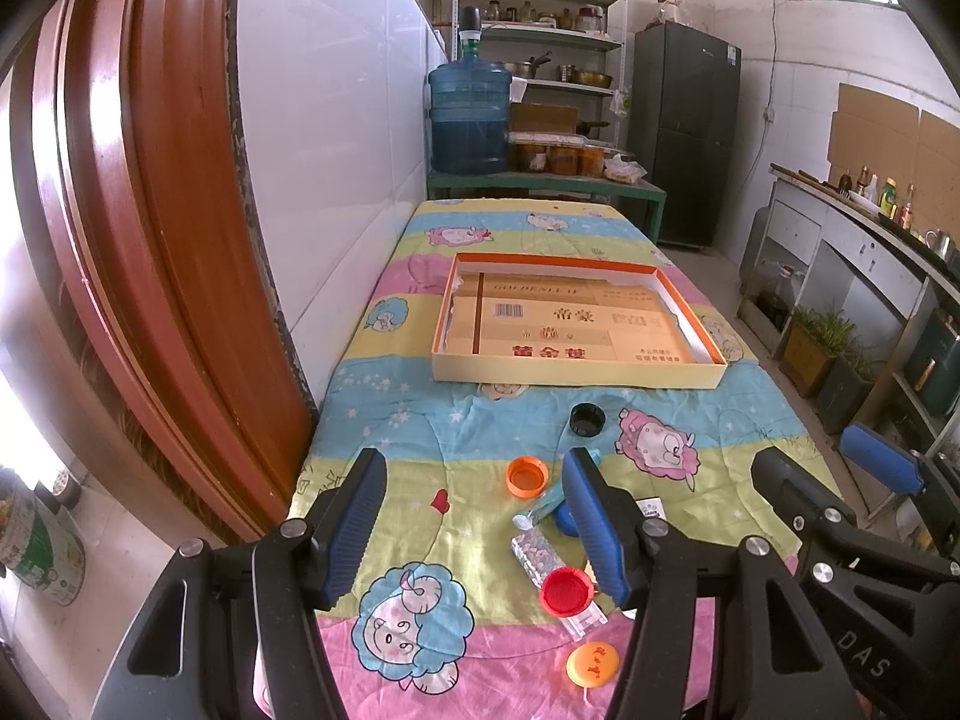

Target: Organize rigid objects

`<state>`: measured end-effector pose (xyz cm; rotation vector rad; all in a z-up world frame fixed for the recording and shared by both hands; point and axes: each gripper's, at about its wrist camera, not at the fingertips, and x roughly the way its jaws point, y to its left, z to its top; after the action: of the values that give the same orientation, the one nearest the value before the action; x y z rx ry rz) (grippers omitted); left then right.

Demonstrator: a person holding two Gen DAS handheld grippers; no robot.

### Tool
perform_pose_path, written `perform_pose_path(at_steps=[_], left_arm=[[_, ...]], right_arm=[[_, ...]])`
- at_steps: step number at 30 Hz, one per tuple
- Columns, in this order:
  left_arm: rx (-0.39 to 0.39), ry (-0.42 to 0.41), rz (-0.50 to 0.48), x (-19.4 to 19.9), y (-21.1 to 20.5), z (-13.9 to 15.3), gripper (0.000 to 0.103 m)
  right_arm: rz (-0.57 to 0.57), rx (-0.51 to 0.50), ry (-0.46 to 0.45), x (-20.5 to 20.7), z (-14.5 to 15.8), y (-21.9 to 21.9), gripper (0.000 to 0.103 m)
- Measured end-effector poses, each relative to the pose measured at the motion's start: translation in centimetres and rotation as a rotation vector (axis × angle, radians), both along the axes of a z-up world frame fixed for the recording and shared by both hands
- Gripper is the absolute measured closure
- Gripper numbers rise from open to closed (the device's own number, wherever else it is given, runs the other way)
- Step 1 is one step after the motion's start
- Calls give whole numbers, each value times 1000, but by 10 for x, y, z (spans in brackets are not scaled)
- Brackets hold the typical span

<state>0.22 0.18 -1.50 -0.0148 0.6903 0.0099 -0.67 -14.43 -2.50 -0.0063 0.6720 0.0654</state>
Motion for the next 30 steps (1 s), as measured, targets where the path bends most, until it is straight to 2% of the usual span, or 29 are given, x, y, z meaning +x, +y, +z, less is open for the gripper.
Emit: perform_pose_path(at_steps=[20,30], left_arm=[[-21,40,-36,4,-3,-15,42],[-47,90,-156,3,-15,-49,42]], right_arm=[[-13,1,30,1,-13,-8,26],[-45,-32,90,-3,-45,-22,26]])
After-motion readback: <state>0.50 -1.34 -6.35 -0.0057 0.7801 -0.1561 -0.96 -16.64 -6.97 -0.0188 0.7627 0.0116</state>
